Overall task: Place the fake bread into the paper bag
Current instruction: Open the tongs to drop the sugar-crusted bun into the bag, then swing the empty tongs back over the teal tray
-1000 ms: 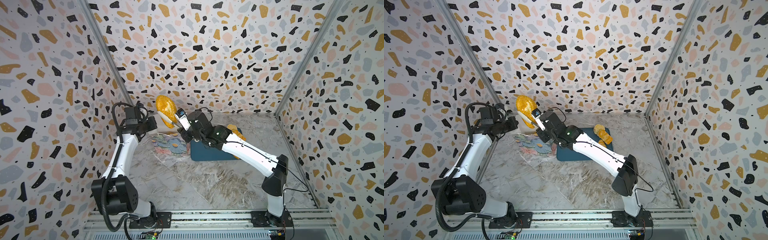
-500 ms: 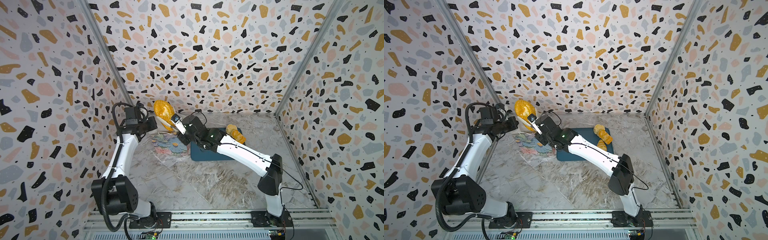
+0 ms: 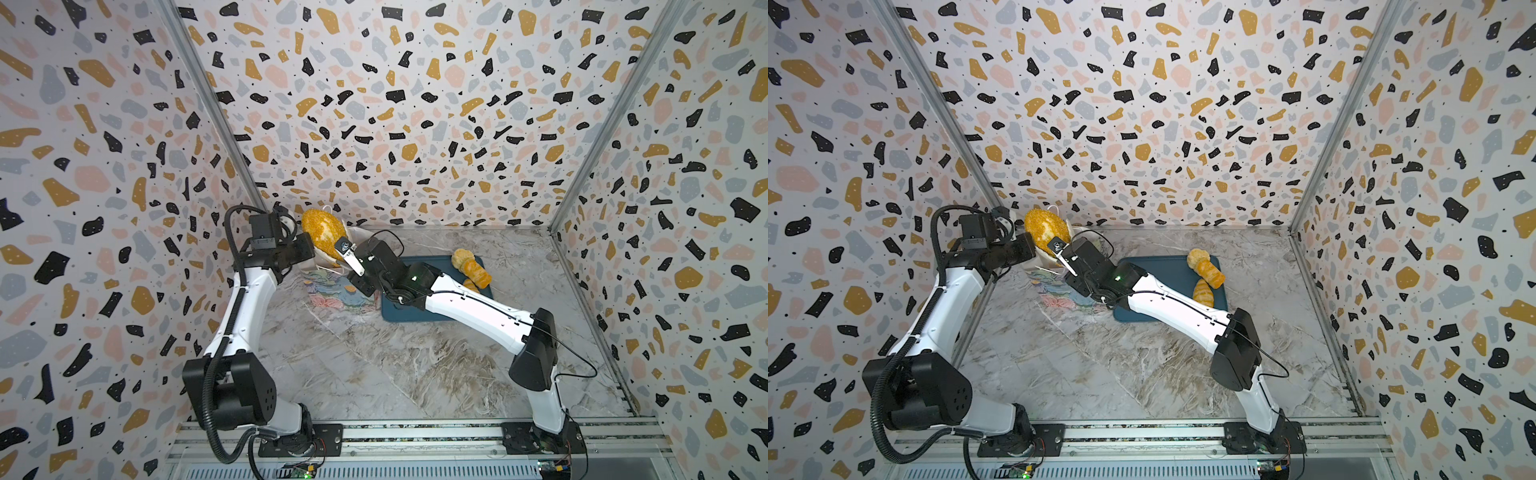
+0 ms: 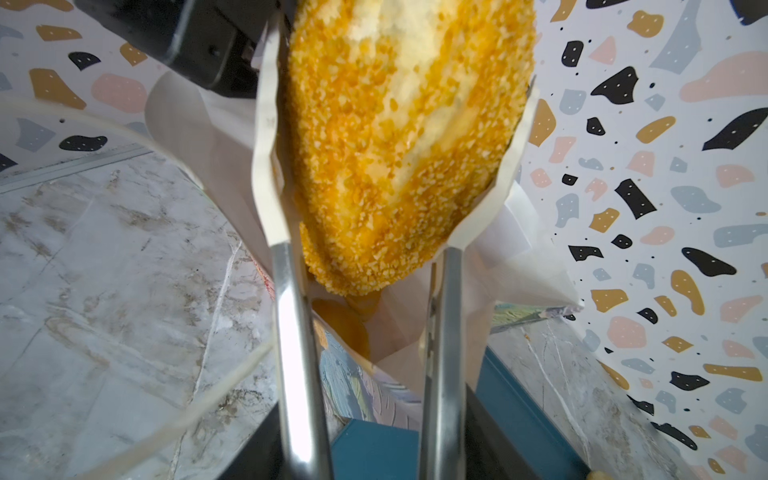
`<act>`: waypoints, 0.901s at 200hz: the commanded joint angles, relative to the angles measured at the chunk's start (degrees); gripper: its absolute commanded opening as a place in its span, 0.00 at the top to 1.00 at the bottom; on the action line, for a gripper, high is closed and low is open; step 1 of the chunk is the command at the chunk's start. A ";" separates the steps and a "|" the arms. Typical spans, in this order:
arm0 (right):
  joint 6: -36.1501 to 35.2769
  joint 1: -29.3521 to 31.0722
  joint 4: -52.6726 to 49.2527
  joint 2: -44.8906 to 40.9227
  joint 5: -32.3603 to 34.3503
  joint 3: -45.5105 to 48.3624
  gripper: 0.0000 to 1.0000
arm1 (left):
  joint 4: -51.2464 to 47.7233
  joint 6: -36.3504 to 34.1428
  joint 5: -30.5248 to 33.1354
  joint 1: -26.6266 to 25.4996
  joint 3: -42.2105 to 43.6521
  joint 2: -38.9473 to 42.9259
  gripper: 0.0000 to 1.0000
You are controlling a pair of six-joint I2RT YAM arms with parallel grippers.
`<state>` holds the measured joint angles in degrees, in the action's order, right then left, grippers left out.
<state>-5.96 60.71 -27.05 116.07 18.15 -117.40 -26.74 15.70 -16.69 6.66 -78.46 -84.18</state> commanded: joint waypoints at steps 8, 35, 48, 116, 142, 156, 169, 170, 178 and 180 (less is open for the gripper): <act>1.66 -0.15 0.16 -3.12 1.70 -2.84 0.39 | 0.73 -0.31 -0.69 -0.24 0.59 1.82 1.00; 2.21 -0.13 -0.42 -3.91 1.86 -2.76 0.37 | 0.70 -0.27 -0.80 -0.24 0.60 1.80 1.00; 2.34 -0.07 -0.74 -4.01 2.14 -2.79 0.36 | 0.75 -0.32 -0.71 -0.24 0.67 1.77 1.00; 2.78 -0.18 -2.74 -5.48 4.01 -2.70 0.34 | 0.73 -0.23 -0.80 -0.24 0.63 1.48 1.00; 2.81 -0.16 -3.69 -7.40 4.96 -2.59 0.31 | 0.74 -0.22 -0.89 -0.24 0.64 1.40 1.00; 3.11 -0.24 -4.13 -8.67 5.14 -2.46 0.30 | 0.73 -0.23 -0.89 -0.24 0.65 1.48 1.00; 3.70 -0.32 -4.48 -9.93 4.84 -1.92 0.29 | 0.73 -0.23 -0.82 -0.24 0.62 1.54 1.00; 3.73 -0.32 -4.49 -10.00 4.81 -1.85 0.29 | 0.77 -0.23 -0.86 -0.24 0.60 1.55 1.00; 4.05 -0.38 -4.50 -10.89 4.83 -1.18 0.29 | 0.73 -0.24 -0.87 -0.24 0.61 1.56 1.00; 4.18 -0.41 -4.50 -11.16 4.80 -0.97 0.28 | 0.77 -0.17 -0.86 -0.24 0.61 1.56 1.00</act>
<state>-3.62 60.60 -31.94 111.92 21.41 -117.40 -26.85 15.70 -16.71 6.66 -78.46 -84.12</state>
